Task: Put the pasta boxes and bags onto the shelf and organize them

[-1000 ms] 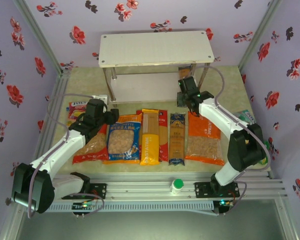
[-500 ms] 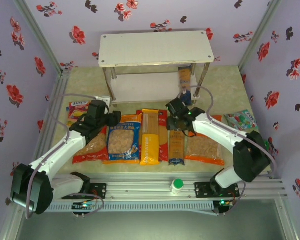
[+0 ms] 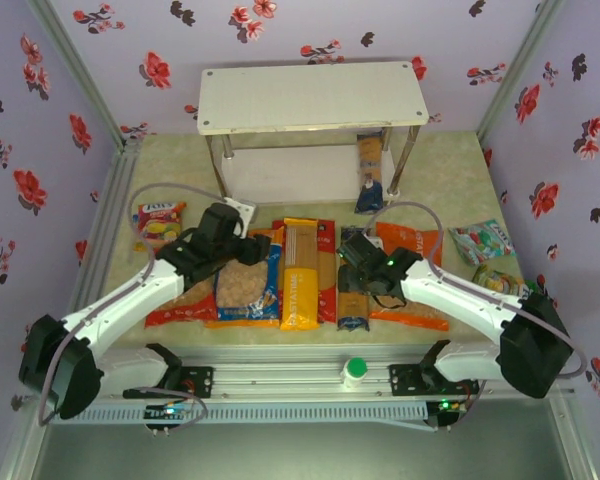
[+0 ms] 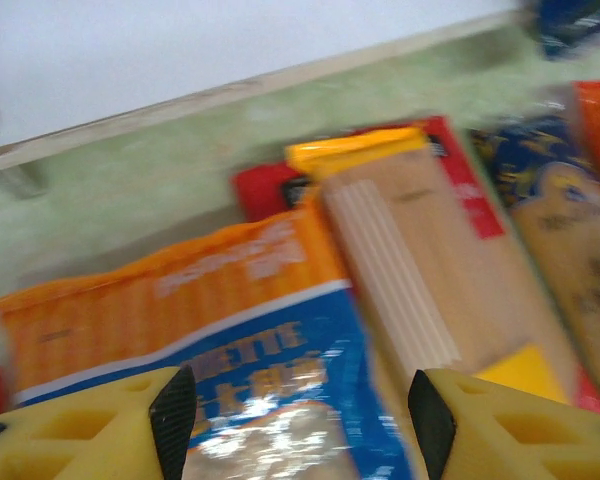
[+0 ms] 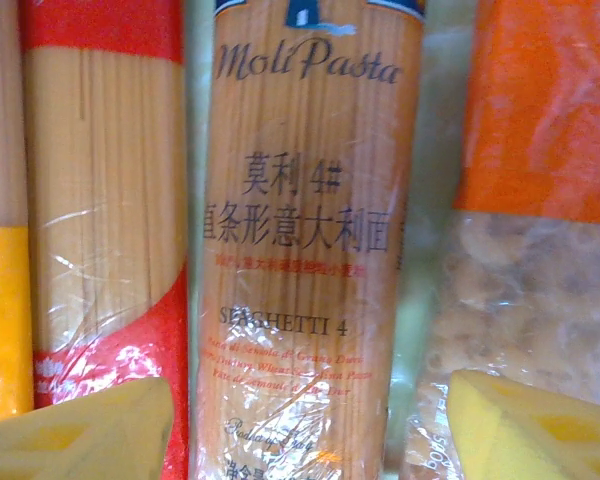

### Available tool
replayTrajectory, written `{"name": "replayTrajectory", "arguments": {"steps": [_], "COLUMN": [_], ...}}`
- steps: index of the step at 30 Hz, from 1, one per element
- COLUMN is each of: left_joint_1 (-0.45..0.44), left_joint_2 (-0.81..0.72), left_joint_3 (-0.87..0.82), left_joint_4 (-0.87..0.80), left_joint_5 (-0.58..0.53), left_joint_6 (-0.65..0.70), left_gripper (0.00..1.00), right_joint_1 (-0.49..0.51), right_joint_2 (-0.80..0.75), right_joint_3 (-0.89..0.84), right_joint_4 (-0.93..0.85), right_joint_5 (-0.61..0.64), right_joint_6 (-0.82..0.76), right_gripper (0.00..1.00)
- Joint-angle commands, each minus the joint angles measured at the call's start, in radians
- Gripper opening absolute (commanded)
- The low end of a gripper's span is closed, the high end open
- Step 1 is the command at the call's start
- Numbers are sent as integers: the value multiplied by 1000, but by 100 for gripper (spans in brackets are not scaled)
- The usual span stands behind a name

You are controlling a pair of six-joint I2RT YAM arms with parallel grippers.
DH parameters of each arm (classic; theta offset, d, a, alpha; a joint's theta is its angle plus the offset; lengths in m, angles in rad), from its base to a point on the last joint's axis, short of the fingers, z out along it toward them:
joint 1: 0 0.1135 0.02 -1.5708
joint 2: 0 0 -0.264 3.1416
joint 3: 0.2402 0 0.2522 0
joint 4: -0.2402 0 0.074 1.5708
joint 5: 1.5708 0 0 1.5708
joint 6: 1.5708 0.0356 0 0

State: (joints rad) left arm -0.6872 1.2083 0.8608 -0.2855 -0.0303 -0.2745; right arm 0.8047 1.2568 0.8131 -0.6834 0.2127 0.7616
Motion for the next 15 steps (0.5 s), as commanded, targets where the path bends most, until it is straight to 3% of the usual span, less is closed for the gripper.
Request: {"name": "replayTrajectory", "arguments": {"steps": [1, 15], "left_joint_1": [-66, -71], "left_joint_2": [36, 93], "left_joint_3": [70, 54], "left_joint_4": [-53, -43], "left_joint_5": [38, 41], "left_joint_6": [-5, -51], "left_gripper": [61, 68], "right_joint_1": [-13, 24], "right_joint_2": [-21, 142], "right_joint_3": [-5, -42], "right_joint_4": [0, 90], "right_joint_5": [32, -81], "right_joint_6": [65, 91], "right_gripper": [74, 76]}}
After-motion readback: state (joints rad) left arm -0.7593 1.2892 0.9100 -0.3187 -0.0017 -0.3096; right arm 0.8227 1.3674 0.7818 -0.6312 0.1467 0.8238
